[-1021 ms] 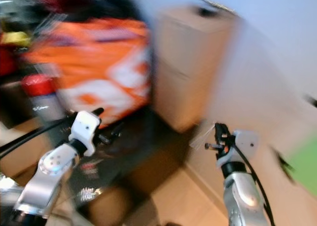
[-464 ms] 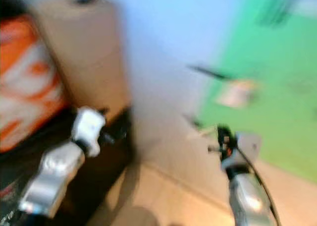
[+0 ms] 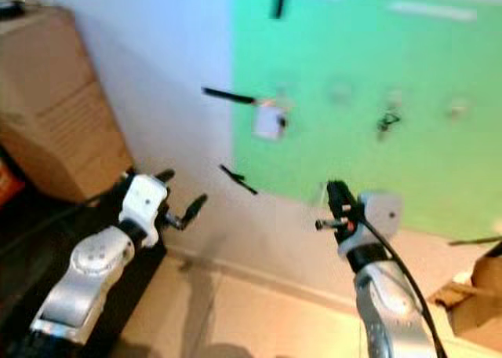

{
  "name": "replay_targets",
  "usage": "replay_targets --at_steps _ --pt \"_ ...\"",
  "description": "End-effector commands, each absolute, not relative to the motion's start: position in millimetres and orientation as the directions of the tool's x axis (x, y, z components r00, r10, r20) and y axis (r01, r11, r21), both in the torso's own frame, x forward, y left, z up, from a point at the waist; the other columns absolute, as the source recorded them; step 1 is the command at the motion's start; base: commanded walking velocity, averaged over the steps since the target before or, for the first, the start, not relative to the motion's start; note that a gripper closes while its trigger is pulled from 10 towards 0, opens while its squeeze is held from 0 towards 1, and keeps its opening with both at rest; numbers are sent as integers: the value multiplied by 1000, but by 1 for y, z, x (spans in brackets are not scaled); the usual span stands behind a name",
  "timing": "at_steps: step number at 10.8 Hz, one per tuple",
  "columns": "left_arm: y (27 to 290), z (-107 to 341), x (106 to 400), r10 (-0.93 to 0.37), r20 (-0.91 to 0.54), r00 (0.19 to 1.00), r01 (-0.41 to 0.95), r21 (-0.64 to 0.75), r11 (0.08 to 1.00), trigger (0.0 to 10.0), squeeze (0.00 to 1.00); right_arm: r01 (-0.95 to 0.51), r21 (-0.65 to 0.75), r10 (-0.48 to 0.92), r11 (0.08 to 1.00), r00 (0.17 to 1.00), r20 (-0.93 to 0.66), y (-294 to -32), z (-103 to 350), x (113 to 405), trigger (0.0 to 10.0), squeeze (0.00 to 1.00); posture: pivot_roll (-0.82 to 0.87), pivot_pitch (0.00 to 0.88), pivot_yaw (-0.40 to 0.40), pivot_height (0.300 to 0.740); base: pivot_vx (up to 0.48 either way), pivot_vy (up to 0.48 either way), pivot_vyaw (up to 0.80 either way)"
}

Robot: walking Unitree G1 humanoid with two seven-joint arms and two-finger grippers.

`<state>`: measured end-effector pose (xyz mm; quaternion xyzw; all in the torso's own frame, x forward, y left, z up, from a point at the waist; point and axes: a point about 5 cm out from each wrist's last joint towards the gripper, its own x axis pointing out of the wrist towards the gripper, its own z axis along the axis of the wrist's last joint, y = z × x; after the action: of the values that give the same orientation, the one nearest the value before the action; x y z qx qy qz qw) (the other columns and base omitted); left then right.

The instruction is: Hang keys on a hook

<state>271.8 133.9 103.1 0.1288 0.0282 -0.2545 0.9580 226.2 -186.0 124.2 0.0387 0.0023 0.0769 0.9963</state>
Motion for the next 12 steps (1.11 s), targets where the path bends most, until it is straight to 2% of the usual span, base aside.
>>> replay_targets --at_steps 1,2,4,6,10,12 --pt "138 104 273 -460 -119 880 475 246 845 10000 0 -212 84 208 974 976 55 -177 138 231 10000 0 -125 0 2 740 0 0 0" --pt "137 105 273 -457 -112 883 470 244 848 10000 0 -218 76 213 973 974 71 -175 144 235 10000 0 -123 0 -5 740 0 0 0" --pt "135 108 274 -453 -99 886 463 244 852 10000 0 -166 92 158 982 984 87 -177 149 242 10000 0 -119 0 -12 740 0 0 800" --pt "134 110 275 -455 -93 885 464 246 851 10000 0 -124 125 114 984 990 84 -179 151 246 10000 0 -121 0 -9 740 0 0 0" --pt "135 111 276 -458 -93 884 465 255 847 10000 0 -158 132 145 979 984 104 -174 159 246 10000 0 -121 0 -4 740 0 0 0" --pt "135 111 276 -458 -91 884 465 254 848 10000 0 -158 86 150 984 985 90 -174 158 247 10000 0 -122 0 -4 740 0 0 0"
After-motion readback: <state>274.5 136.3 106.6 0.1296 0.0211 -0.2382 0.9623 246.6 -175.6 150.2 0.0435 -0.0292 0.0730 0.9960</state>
